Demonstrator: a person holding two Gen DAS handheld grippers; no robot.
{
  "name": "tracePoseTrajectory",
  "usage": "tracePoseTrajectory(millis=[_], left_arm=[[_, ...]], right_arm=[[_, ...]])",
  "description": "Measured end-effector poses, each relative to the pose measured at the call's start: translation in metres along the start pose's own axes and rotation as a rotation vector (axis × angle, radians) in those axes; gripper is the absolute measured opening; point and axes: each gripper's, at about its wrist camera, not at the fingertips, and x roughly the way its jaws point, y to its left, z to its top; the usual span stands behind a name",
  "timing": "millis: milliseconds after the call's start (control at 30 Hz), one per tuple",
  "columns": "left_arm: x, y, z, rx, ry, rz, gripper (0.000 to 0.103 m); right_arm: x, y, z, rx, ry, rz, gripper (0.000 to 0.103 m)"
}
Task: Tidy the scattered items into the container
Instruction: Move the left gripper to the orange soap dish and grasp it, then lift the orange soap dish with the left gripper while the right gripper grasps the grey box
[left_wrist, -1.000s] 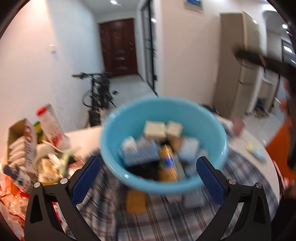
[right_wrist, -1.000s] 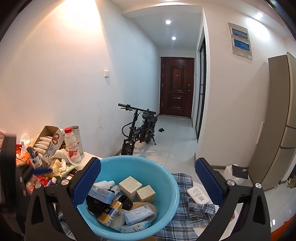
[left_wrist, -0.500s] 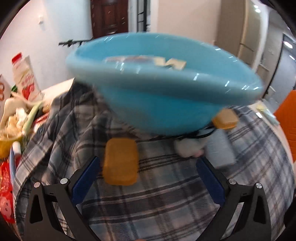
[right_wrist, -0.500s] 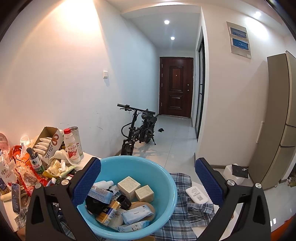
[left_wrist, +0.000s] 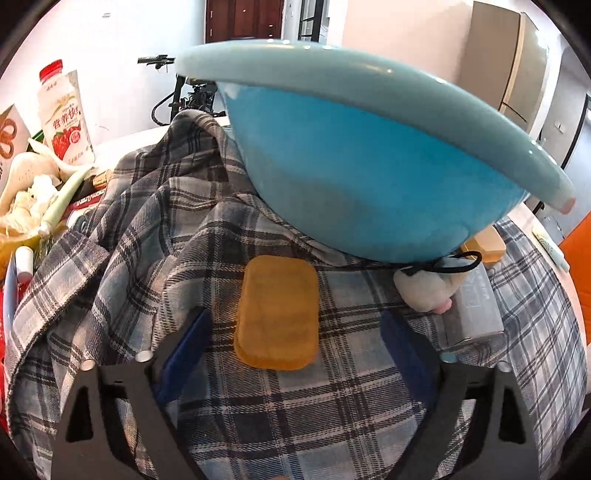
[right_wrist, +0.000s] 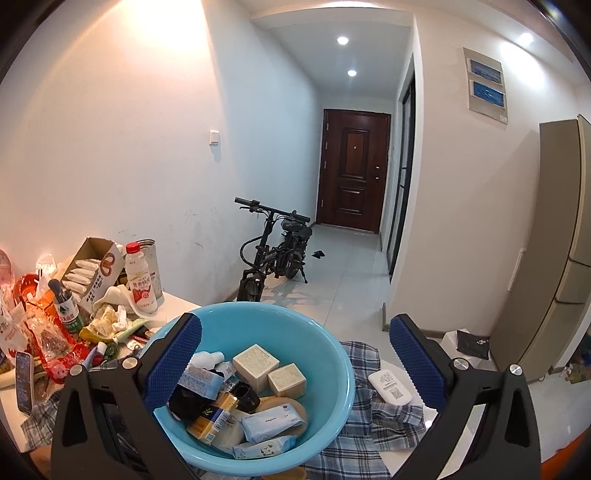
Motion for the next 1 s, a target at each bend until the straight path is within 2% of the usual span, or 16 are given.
tracePoseTrajectory(millis=[133, 200, 267, 467, 733, 1000], left_arm=[[-0.001, 0.001, 0.000, -0.013, -0.014, 0.002, 0.068], [-0.002, 0.000, -0.001, -0.008, -0.017, 0.010, 0.051], [-0.003, -0.001, -0.001, 0.002, -0.018, 0.022, 0.041], [-0.009, 0.005, -0.002, 0.012, -0.022, 0.028, 0.041], [-0.042, 0.007, -0.001, 0.030, -0.091, 0.007, 0.041], [-0.038, 0.011, 0.009, 0.016, -0.091, -0.001, 0.041]], right_arm=[[0.007, 0.006, -0.002, -0.017, 0.020, -0.002, 0.103], [0.010, 0.011, -0.002, -0.038, 0.036, -0.023, 0.103], [0.011, 0.017, -0.003, -0.065, 0.040, -0.042, 0.103], [0.012, 0.030, -0.004, -0.098, 0.040, -0.019, 0.103], [0.014, 0.036, -0.004, -0.115, 0.046, -0.008, 0.103], [0.016, 0.040, -0.005, -0.128, 0.057, -0.018, 0.103]])
